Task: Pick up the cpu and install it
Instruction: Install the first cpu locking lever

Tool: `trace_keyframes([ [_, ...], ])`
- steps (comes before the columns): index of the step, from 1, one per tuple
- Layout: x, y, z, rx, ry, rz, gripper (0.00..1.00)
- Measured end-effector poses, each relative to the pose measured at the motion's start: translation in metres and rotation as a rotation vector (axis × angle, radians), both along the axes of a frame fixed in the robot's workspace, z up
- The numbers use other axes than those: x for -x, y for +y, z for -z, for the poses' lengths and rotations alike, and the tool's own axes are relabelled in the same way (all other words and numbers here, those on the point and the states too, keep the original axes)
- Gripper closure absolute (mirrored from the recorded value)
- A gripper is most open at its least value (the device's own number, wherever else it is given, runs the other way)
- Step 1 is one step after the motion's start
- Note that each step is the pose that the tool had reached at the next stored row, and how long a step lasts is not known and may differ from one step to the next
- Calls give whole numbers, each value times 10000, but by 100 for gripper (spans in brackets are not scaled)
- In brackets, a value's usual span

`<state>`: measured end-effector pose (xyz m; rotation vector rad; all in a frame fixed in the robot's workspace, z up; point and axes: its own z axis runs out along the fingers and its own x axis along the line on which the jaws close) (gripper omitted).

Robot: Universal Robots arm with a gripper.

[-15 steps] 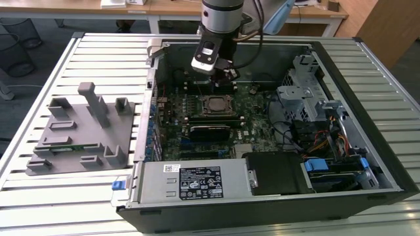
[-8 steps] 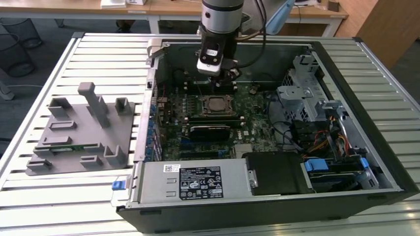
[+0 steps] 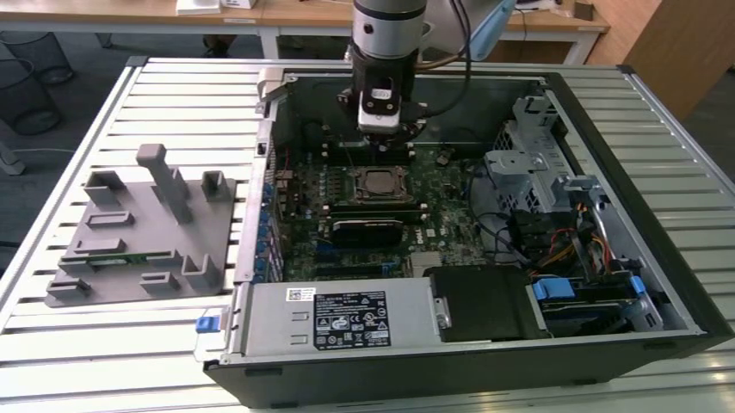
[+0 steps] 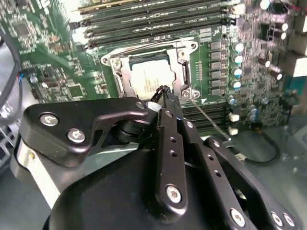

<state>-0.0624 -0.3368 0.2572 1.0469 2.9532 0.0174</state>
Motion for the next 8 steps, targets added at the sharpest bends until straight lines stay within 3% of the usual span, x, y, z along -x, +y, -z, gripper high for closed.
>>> trace_keyframes([
  [5,0,0,2,-1,0,-1275,89],
  [8,0,0,3,-1,-1,-1810,89],
])
